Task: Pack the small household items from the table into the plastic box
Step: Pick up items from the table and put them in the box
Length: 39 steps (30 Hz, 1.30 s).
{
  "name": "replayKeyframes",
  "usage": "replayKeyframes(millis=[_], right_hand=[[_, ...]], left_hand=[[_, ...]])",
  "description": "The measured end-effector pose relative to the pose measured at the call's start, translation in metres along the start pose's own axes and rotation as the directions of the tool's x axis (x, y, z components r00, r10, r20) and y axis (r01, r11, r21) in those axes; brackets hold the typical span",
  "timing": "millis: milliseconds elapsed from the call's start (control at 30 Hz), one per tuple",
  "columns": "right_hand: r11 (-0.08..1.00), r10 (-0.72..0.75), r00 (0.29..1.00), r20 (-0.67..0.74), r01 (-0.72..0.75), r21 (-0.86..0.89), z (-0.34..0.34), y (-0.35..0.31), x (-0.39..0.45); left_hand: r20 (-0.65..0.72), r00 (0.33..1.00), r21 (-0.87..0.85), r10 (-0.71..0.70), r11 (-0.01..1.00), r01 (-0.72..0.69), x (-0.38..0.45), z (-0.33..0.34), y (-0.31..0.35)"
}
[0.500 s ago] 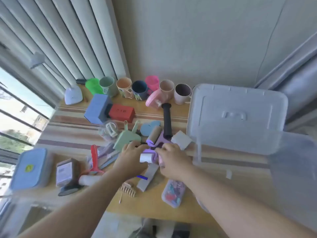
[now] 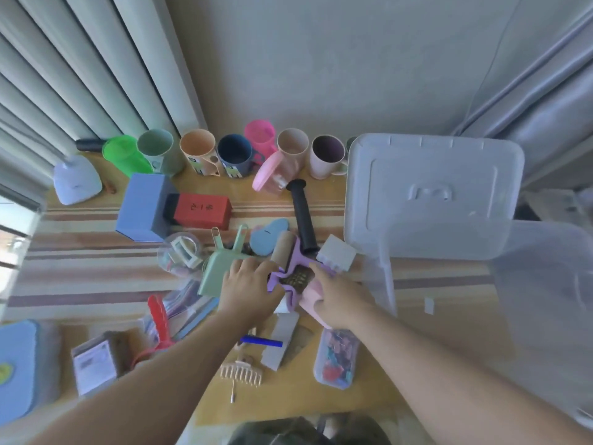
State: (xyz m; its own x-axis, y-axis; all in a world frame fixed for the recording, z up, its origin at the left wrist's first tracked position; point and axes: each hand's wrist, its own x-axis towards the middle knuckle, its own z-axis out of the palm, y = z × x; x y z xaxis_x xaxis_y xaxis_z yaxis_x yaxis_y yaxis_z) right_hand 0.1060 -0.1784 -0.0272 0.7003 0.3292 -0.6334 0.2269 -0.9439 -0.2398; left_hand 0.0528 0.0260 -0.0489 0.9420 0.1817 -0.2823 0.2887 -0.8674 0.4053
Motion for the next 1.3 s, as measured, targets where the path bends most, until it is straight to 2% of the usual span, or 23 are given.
replayKeyframes(millis=[100, 167, 233, 300, 433, 533, 600, 667, 767, 833, 900, 1000, 1067, 1133, 1200, 1300], right_hand=[[0.922, 0.177, 0.982, 0.072, -0.191, 0.336, 0.008, 0.005, 0.000], [0.900, 0.246, 0.966, 0.076, -0.257, 0.352, 0.017, 0.006, 0.000], [0.935, 0.261, 0.965, 0.017, -0.257, 0.244, 0.023, 0.003, -0.002], [0.975, 0.211, 0.977, -0.042, -0.207, 0.079, 0.024, -0.003, -0.006], [0.983, 0.087, 0.990, 0.107, -0.068, -0.168, 0.025, -0.012, -0.014], [0.965, 0.096, 0.992, 0.086, -0.072, -0.251, 0.020, -0.024, -0.021], [0.977, 0.029, 0.999, -0.014, -0.031, -0.210, 0.009, -0.031, -0.030], [0.992, -0.089, 0.985, -0.148, 0.074, -0.103, -0.010, -0.031, -0.050], [0.959, -0.169, 0.953, -0.251, 0.218, 0.181, -0.054, -0.015, -0.099], [0.905, -0.141, 0.931, -0.336, 0.259, 0.338, -0.076, 0.008, -0.129], [0.890, -0.062, 0.884, -0.463, 0.259, 0.376, -0.082, 0.041, -0.144], [0.890, 0.079, 0.816, -0.573, 0.201, 0.410, -0.076, 0.093, -0.142], [0.906, 0.125, 0.804, -0.581, 0.145, 0.397, -0.072, 0.120, -0.137], [0.914, 0.146, 0.824, -0.547, 0.099, 0.394, -0.066, 0.144, -0.129], [0.902, 0.154, 0.867, -0.475, 0.072, 0.425, -0.057, 0.164, -0.117], [0.912, 0.106, 0.917, -0.384, 0.064, 0.405, -0.046, 0.189, -0.094]], left_hand=[[0.032, 0.996, 0.071, 0.086, 0.994, -0.088, 0.018, -0.005, 0.006], [0.068, 0.993, 0.097, 0.097, 0.990, -0.103, 0.028, -0.006, 0.010], [0.092, 0.990, 0.090, 0.111, 0.989, -0.120, 0.035, -0.004, 0.014], [0.119, 0.982, 0.112, 0.148, 0.981, -0.162, 0.041, -0.003, 0.023], [0.137, 0.967, 0.139, 0.213, 0.963, -0.232, 0.055, -0.005, 0.038], [0.197, 0.955, 0.126, 0.220, 0.961, -0.247, 0.064, -0.002, 0.040], [0.203, 0.953, 0.110, 0.224, 0.962, -0.249, 0.071, 0.002, 0.038], [0.189, 0.956, 0.104, 0.225, 0.963, -0.247, 0.077, 0.004, 0.035], [0.220, 0.942, 0.138, 0.255, 0.947, -0.289, 0.088, 0.004, 0.043], [0.212, 0.922, 0.154, 0.324, 0.921, -0.359, 0.095, 0.005, 0.060], [0.213, 0.888, 0.170, 0.409, 0.879, -0.445, 0.101, 0.011, 0.084], [0.356, 0.806, 0.269, 0.472, 0.775, -0.572, 0.107, 0.027, 0.119], [0.452, 0.773, 0.345, 0.445, 0.712, -0.611, 0.109, 0.041, 0.132], [0.500, 0.771, 0.387, 0.394, 0.695, -0.606, 0.107, 0.056, 0.136], [0.491, 0.793, 0.419, 0.360, 0.700, -0.578, 0.104, 0.066, 0.136], [0.400, 0.852, 0.487, 0.339, 0.709, -0.510, 0.102, 0.074, 0.137]])
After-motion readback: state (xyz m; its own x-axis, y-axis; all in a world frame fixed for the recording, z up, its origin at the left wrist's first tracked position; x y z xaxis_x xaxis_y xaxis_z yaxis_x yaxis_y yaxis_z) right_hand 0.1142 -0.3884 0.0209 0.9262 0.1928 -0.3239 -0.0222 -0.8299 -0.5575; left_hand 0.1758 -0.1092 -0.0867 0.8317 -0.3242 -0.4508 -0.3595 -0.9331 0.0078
